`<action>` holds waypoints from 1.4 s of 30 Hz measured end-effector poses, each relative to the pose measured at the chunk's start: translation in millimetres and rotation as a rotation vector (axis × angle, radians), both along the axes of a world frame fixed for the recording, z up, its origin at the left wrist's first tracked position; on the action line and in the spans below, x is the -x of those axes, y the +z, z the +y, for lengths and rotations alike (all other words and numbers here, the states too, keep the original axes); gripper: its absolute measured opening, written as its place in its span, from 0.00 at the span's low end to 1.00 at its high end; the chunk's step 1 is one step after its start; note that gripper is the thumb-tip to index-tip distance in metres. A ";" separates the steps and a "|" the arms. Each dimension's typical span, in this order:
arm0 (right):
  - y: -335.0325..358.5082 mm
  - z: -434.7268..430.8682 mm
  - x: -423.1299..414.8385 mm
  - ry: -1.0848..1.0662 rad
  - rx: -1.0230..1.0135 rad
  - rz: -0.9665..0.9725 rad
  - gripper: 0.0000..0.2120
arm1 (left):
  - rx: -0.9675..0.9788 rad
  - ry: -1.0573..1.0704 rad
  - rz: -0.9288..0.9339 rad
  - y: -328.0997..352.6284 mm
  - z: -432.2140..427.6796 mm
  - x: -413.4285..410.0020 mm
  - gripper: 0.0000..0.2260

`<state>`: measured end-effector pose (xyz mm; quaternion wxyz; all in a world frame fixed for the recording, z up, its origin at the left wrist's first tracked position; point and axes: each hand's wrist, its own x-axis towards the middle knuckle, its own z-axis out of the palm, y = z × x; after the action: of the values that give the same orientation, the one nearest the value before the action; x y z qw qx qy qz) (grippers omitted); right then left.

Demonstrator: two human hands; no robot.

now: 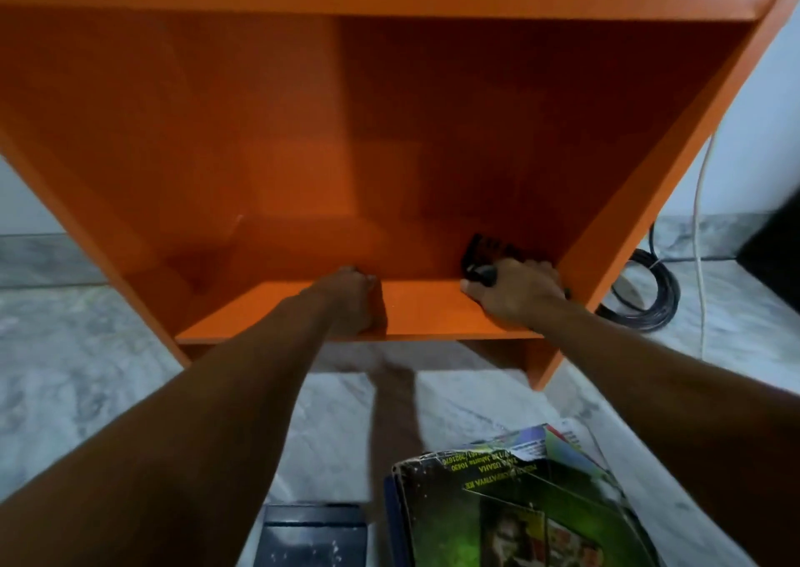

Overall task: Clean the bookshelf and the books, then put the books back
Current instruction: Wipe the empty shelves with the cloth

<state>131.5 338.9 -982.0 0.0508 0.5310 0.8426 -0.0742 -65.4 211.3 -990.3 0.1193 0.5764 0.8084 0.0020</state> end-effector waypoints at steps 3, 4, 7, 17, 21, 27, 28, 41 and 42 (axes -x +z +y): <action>-13.4 -14.3 36.9 0.044 -0.091 0.025 0.28 | -0.065 0.071 0.078 3.0 -9.8 17.9 0.13; -13.7 -28.8 48.7 0.132 -0.167 0.084 0.23 | -0.050 0.102 0.082 3.5 -16.4 25.0 0.13; -16.7 -92.4 63.4 0.524 -0.171 0.289 0.16 | 0.039 0.165 0.057 7.5 -41.4 46.5 0.16; 6.9 -45.2 52.6 0.144 -0.217 0.383 0.16 | 0.069 0.076 0.165 -4.3 -61.7 66.1 0.21; -21.7 -20.2 58.3 -0.105 -0.100 0.026 0.25 | 0.126 0.050 0.152 4.8 -64.4 64.8 0.22; -20.6 -108.4 131.2 0.456 -0.293 0.263 0.17 | 0.072 0.117 0.019 29.6 -75.3 93.8 0.15; -21.1 -137.2 134.3 0.608 -0.294 0.350 0.15 | 0.049 0.134 0.019 35.4 -79.4 99.9 0.15; -27.6 -92.8 181.1 0.212 -0.142 0.156 0.23 | 0.746 -0.074 0.949 64.2 -110.4 96.3 0.27; -28.6 -108.9 190.0 0.312 -0.177 0.164 0.22 | 0.760 -0.083 0.968 64.9 -111.1 95.8 0.29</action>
<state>-58.5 230.1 -1010.6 -0.0539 0.3885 0.9192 -0.0341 -161.1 100.2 -925.4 -0.0641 0.4600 0.6920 -0.5527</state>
